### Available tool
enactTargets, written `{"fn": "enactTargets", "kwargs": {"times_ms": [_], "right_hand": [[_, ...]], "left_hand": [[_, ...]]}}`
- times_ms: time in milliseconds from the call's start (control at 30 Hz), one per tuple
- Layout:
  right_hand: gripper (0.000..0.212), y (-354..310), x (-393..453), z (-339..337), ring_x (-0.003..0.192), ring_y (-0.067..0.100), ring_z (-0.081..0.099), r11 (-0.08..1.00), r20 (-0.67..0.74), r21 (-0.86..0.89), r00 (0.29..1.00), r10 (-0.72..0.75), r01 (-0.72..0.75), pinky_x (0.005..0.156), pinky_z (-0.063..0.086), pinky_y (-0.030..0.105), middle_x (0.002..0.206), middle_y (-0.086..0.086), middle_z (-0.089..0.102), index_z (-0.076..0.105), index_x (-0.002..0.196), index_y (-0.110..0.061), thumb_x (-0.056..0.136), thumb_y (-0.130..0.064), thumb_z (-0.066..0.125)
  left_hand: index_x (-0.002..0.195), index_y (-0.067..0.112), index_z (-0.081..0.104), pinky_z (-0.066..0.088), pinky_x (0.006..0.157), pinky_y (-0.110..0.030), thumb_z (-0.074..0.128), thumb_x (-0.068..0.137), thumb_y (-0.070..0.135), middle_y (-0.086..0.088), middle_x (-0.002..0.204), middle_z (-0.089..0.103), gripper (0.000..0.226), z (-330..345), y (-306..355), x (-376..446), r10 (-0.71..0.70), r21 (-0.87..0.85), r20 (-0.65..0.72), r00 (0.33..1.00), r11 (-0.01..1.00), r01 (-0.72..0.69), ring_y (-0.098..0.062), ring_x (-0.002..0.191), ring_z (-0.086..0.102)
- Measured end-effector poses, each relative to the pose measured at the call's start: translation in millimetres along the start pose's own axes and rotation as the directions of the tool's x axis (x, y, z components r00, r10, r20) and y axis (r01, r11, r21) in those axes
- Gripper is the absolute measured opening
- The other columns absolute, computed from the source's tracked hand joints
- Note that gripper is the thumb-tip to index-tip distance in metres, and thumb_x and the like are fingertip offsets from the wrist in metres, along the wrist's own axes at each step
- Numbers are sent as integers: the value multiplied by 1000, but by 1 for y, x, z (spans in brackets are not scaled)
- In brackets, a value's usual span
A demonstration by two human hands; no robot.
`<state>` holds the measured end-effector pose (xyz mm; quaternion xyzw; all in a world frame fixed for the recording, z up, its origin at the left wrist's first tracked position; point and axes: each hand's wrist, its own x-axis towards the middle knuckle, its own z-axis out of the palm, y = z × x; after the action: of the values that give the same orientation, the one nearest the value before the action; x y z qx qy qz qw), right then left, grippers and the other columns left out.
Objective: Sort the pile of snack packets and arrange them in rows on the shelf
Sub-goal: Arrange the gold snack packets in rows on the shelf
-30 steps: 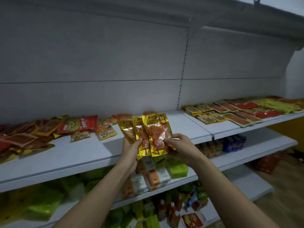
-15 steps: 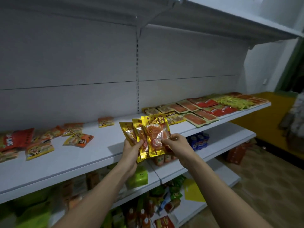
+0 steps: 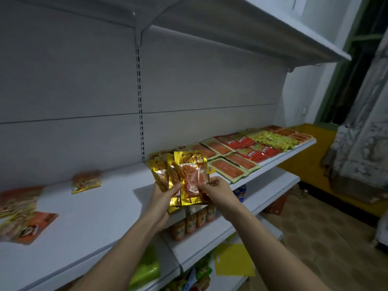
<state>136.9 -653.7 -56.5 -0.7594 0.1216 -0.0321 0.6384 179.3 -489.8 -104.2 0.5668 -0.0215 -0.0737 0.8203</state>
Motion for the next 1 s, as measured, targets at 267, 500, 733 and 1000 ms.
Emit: {"fn": "enactTargets", "kwargs": {"times_ms": [267,500,733,1000], "right_hand": [[21,1,85,34,88,26,70,997,-65,-68,997,-42,38,84,59,48,102,14,70,58,113,-6,93,-11,65],[32,-1,149,121,92,20,65,984,153,-156,986,-61,85,72,54,34,107,9,67,47,121,-14,96,-26,63],[41,8,182,188,130,32,37,460,283,-714,819,-499,528,101,38,44,139,9,42,47,134,-15,95,-25,52],[40,48,203,227,122,29,50,365,340,-726,766,-546,583,101,39,47,127,1,60,65,122,-21,88,-32,48]], "left_hand": [[124,26,57,56,89,-48,74,88,11,2,114,74,42,-59,16,51,113,81,-192,975,992,-99,-21,106,69],[123,26,54,54,78,-34,77,87,16,7,110,69,44,-130,36,89,167,185,-474,865,979,-88,-11,100,65],[126,21,61,58,88,-54,77,79,12,-6,115,74,50,-181,33,131,81,31,-624,777,996,-79,-28,101,72],[125,24,57,54,94,-56,75,76,26,-3,119,70,51,-211,42,120,255,201,-767,589,967,-156,-28,108,68]]}}
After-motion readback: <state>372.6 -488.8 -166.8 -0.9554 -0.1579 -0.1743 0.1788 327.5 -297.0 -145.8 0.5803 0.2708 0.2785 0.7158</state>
